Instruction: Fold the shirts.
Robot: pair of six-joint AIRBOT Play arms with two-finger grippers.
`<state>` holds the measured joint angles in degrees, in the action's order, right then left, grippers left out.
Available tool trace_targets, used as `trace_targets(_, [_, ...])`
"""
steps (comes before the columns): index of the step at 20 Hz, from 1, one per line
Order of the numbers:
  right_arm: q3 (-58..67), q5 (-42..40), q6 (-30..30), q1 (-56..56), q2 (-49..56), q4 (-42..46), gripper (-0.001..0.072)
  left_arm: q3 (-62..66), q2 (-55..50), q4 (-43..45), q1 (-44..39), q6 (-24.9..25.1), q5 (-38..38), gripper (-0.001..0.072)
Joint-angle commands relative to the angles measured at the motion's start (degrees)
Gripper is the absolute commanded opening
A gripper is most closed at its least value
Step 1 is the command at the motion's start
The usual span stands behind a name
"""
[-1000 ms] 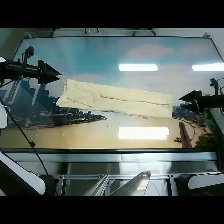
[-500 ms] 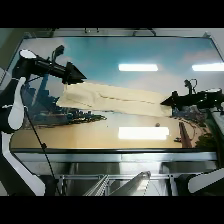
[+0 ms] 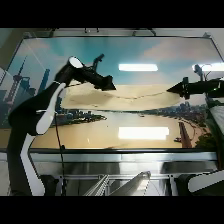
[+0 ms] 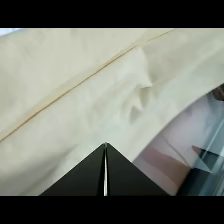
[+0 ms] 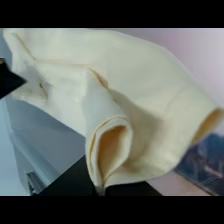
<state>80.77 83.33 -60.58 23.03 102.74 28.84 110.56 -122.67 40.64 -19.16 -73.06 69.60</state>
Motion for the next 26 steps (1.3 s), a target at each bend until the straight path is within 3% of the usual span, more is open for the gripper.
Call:
trace_targets(1, [6.1, 8.2, -2.6, 0.4, -1.8, -2.0, 0.0014, 0.1, -4.5, 2.9, -5.0, -4.3, -3.5, 0.0005])
trace_targets(7, [12.3, 16.2, -6.0, -1.7, -4.5, -11.8, 0.0014, 1.4, -5.4, 2.1, -6.7, -6.0, -5.7, 0.0008])
trace_targets(9, [12.9, 16.6, -7.4, -4.0, -5.1, -12.0, 0.0014, 4.0, -5.4, -2.3, -6.5, -5.9, -5.0, 0.0009])
trace_targets(13, [13.0, 13.0, -8.5, -12.2, -5.7, -12.3, 0.0014, 10.6, -3.5, -13.1, -4.8, -4.5, 4.8, 0.0008])
trace_targets(16, [13.0, 5.0, -10.2, -20.6, -5.6, -12.2, 0.0014, 6.5, 3.8, -25.9, 0.9, -0.4, 13.7, 0.0009])
trace_targets(19, [13.0, -8.9, -10.2, -30.2, -5.2, -11.3, 0.0014, 4.3, 11.5, -33.3, 11.1, 2.4, 21.5, 0.0007])
trace_targets(23, [13.4, -29.0, -10.1, -42.5, -1.2, -10.9, 0.0014, 4.2, 20.6, -37.5, 27.9, 6.5, 20.0, 0.0007])
trace_targets(26, [18.9, -35.5, -10.3, -49.9, 7.3, -10.9, 0.0013, 4.2, 24.7, -37.7, 38.1, 7.2, 20.3, 0.0007])
